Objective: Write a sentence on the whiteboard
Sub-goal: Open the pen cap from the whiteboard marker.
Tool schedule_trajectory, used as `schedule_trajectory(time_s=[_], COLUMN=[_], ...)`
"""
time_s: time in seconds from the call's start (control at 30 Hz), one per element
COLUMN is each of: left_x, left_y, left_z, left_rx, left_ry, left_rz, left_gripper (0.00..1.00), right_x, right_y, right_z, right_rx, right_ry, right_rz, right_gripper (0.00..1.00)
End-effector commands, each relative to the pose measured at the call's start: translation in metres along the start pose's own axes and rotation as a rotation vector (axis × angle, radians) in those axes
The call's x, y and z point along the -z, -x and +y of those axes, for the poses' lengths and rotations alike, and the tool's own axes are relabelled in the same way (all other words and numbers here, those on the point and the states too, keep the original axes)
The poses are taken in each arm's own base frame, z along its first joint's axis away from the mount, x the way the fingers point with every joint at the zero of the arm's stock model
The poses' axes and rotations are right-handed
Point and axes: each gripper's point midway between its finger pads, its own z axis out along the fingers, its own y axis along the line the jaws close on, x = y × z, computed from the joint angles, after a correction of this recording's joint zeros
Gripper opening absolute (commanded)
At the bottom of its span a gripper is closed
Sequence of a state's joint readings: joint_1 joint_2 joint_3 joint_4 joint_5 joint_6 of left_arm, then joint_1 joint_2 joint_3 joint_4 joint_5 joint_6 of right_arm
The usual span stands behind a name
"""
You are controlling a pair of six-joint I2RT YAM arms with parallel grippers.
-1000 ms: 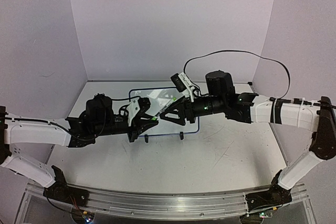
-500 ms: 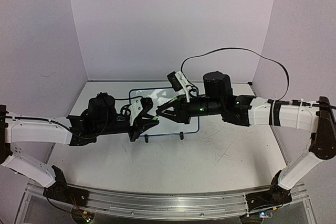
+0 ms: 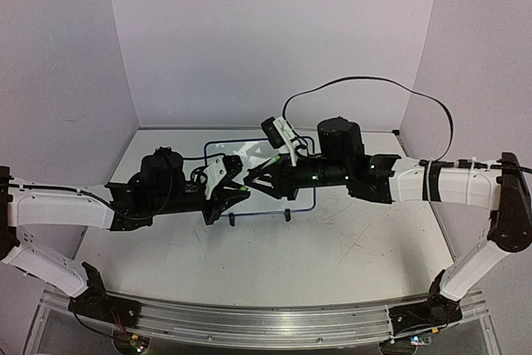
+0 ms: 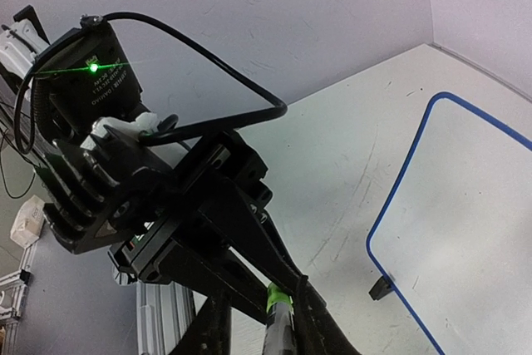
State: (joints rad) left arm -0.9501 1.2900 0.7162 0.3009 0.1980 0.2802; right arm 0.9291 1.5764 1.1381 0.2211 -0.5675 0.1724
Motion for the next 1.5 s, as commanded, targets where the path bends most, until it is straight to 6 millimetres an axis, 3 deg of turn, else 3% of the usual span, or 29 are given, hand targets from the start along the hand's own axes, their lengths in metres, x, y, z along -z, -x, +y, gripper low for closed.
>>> schedule_trajectory(time_s=[0.0,0.2,0.33,0.63,0.9,1.13,1.3,1.47], left_x=[0.003,0.003,0.001,0.002,0.003,0.003,0.005,0.006], left_y=[0.030,0.030,0.030,0.031,0.029,0.030,0.030,0.030], left_z=[0.013,0.015,0.013,0.012,0.011,0.011,0.011,0.012], left_rx=[-0.001,0.004,0.006,0.007,0.009,0.005,0.005,0.000], left_ry=[0.047,0.057,0.043,0.038,0.034,0.033,0.036,0.043], left_rz=[-0.057,-0.054,-0.055,-0.055,-0.050,-0.049,-0.050,-0.049], left_gripper=[0.00,0.00,0.00,0.00,0.00,0.00,0.00,0.00], right_x=[0.004,0.020,0.012,-0.006,-0.011,-0.016,-0.016,-0.019], right_y=[0.006,0.009,0.012,0.017,0.019,0.018,0.021,0.016], right_z=[0.004,0.007,0.008,0.012,0.009,0.007,0.007,0.007], right_rx=[0.035,0.001,-0.012,-0.004,0.003,-0.005,0.002,0.003], right_ry=[-0.018,-0.023,0.001,0.032,0.021,0.023,0.019,0.028], right_rz=[-0.043,-0.136,-0.150,-0.145,-0.149,-0.141,-0.145,-0.127], right_gripper=[0.41,0.45,0.38,0.37,0.20,0.24,0.15,0.18])
